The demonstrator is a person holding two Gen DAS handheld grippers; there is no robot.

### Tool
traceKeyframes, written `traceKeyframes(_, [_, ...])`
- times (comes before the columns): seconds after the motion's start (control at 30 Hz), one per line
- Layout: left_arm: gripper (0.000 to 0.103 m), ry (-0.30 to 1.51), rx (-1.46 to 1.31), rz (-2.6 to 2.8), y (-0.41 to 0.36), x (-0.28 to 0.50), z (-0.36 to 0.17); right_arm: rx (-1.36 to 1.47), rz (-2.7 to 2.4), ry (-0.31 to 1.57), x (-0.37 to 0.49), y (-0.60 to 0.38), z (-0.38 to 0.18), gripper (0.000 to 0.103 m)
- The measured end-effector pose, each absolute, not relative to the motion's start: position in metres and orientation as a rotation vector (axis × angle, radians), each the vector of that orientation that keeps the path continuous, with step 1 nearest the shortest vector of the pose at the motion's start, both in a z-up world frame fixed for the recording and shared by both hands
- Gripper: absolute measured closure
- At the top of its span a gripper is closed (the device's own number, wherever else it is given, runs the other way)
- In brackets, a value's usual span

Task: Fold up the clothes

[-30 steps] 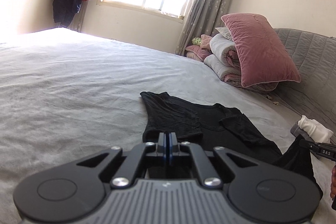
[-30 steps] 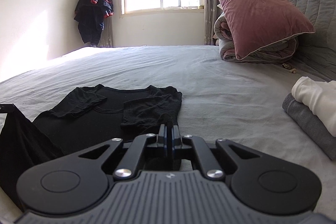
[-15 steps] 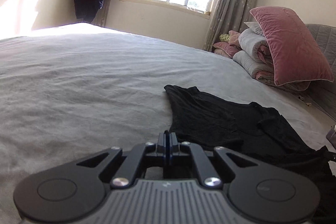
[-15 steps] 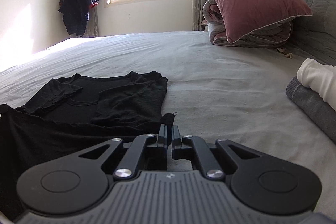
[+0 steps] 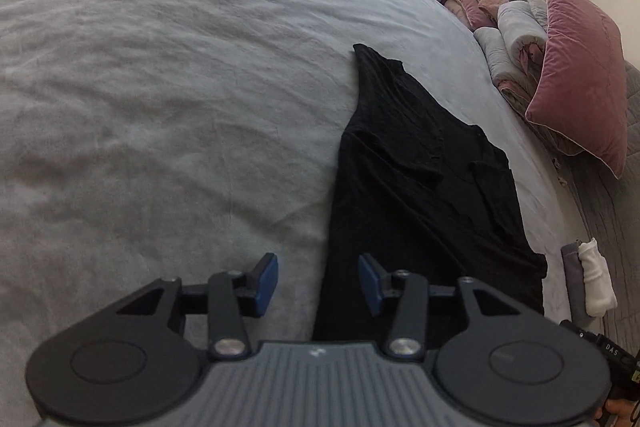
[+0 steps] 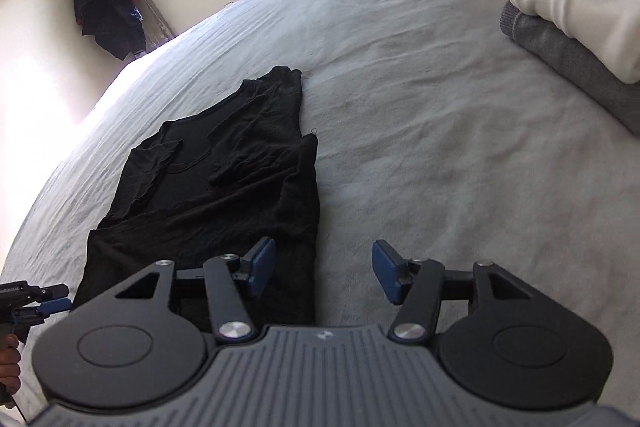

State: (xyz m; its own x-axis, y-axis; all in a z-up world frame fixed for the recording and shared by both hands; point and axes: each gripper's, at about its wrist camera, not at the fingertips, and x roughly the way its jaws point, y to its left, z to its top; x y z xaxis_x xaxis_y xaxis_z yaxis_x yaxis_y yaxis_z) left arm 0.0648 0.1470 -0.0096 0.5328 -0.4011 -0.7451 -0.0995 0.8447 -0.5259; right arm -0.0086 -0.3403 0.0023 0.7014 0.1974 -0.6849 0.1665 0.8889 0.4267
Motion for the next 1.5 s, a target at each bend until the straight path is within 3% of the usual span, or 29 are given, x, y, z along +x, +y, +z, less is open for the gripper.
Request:
traceKeyframes(0.23, [0.045,1.053,-0.803,-0.241,0.156,0.013,-0.022,0.675,0.039,0.858,-0.072,-0.339,-0.004,0.045])
traceKeyframes(0.4, [0.045,1.022,-0.92,-0.25,0.129,-0.003,-0.045,0.828,0.016,0.809,-0.084,-0.322,-0.026,0.045])
traceKeyframes(0.6, [0.047,0.84,-1.07,-0.131,0.11,-0.01,-0.059,0.95,-0.021,0.645,-0.074,-0.31,-0.041,0.048])
traceKeyframes(0.63, [0.052,0.825,-1.057,-0.105,0.106,-0.009,-0.058,0.95,-0.029,0.628,-0.071,-0.307,-0.042,0.058])
traceKeyframes(0.67, [0.07,0.811,-1.037,-0.078,0.101,-0.008,-0.057,0.942,-0.041,0.615,-0.068,-0.306,-0.044,0.067])
traceKeyframes(0.7, [0.084,0.819,-0.999,-0.046,0.098,-0.005,-0.056,0.939,-0.062,0.616,-0.066,-0.305,-0.047,0.09])
traceKeyframes(0.73, [0.1,0.833,-0.955,-0.014,0.095,-0.003,-0.055,0.939,-0.082,0.614,-0.064,-0.304,-0.049,0.096])
traceKeyframes(0.93, [0.102,0.836,-0.868,0.07,0.112,-0.014,-0.028,0.923,-0.156,0.543,-0.083,-0.321,-0.028,0.098])
traceKeyframes(1.5, [0.102,0.923,-0.709,-0.014,0.128,-0.109,-0.007,0.757,-0.132,0.689,-0.16,-0.31,0.0,0.098])
